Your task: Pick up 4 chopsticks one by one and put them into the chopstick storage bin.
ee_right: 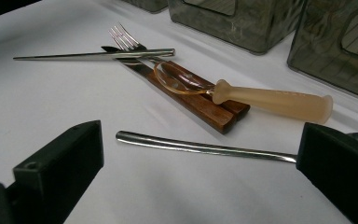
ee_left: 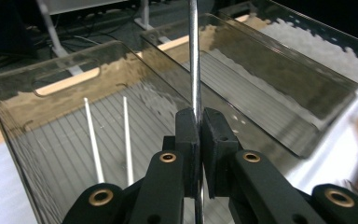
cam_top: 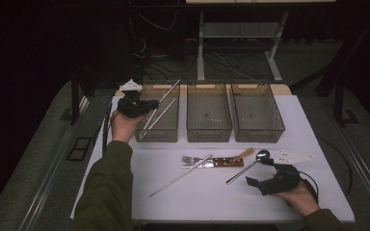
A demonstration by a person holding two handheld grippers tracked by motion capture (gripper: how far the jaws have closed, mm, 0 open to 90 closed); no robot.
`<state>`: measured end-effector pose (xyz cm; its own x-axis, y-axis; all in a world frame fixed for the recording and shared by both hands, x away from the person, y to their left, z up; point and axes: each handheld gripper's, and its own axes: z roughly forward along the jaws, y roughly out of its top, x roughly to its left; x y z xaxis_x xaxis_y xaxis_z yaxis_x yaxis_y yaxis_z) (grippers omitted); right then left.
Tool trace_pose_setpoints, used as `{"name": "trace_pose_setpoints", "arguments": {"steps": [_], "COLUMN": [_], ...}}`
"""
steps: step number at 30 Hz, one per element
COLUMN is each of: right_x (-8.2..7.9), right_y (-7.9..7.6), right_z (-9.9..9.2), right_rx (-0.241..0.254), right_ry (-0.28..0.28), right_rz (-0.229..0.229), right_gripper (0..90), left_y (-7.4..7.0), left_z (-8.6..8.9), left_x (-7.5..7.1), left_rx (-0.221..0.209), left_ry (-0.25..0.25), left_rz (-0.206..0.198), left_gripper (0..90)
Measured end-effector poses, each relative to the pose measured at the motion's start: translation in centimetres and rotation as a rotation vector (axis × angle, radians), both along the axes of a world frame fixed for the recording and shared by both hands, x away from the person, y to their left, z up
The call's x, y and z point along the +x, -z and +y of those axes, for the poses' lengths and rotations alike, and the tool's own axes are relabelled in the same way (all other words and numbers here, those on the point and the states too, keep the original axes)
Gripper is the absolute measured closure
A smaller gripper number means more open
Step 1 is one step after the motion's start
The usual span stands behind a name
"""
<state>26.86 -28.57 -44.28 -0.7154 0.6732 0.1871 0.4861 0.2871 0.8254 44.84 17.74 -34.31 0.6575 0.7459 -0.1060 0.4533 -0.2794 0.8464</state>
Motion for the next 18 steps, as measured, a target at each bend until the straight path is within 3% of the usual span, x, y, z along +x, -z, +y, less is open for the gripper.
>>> {"name": "trace_pose_setpoints", "arguments": {"steps": [8,11,18], "right_x": [0.0,0.0,0.0], "right_y": [0.0,0.0,0.0], "right_z": [0.0,0.0,0.0], "right_rx": [0.002,0.006,0.01], "right_ry": [-0.002,-0.001,-0.001], "right_rz": [0.004,0.002,0.002], "right_gripper": [1.0,1.0,1.0], "left_y": [0.8,1.7,3.0], "left_z": [-0.1,0.0,-0.3], "left_x": [2.4,2.9,3.6], "left_rx": [-0.002,-0.014,0.011], "left_ry": [-0.059,-0.074,-0.088], "left_rz": [0.012,0.024,0.042], "left_gripper": [85.2,85.2,85.1]}}
